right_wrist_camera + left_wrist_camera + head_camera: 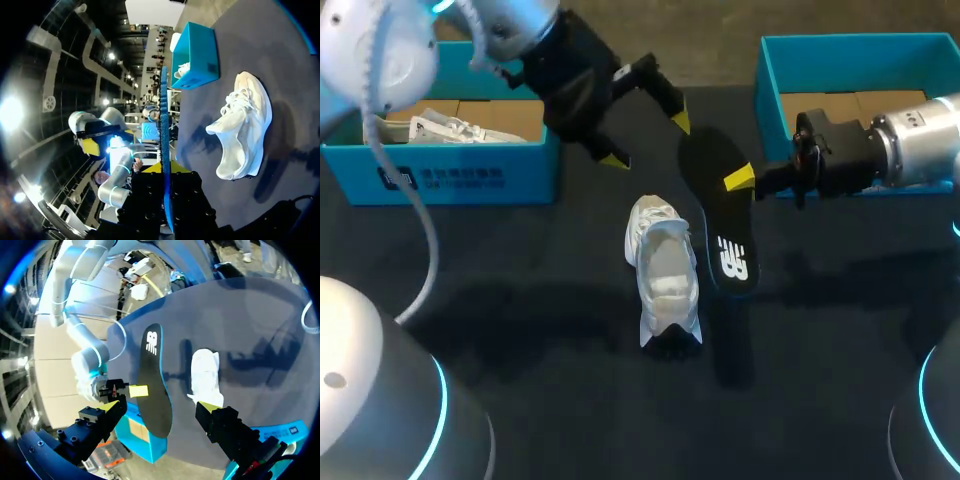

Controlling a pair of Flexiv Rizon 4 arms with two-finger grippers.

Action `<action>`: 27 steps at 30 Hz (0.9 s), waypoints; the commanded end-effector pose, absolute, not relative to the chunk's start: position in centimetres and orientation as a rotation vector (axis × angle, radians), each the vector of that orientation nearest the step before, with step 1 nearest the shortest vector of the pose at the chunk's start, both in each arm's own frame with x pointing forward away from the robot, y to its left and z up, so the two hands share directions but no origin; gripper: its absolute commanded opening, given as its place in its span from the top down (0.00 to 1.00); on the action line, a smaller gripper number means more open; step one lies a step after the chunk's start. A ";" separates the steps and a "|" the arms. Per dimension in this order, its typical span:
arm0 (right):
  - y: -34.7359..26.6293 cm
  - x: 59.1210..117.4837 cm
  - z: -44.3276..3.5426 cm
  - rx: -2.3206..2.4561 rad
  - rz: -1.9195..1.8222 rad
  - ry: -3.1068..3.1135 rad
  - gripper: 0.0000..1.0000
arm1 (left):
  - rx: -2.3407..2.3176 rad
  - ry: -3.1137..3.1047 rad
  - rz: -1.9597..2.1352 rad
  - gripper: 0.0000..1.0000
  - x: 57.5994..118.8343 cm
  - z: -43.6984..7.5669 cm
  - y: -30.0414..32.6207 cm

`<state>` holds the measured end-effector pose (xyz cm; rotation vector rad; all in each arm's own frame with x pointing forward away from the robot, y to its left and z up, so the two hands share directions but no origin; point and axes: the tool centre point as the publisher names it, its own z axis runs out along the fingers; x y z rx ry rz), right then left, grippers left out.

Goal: Take the shoe out of the shoebox, open the shoe tongue, remove and reinsert the insole, then place the shoe into the shoebox

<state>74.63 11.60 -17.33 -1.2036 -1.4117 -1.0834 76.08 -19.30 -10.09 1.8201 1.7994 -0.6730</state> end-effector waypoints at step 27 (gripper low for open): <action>13.4 75.5 -14.9 -1.276 -1.186 -1.315 1.00 | 1.365 1.453 -0.958 0.00 77.9 -11.8 -18.3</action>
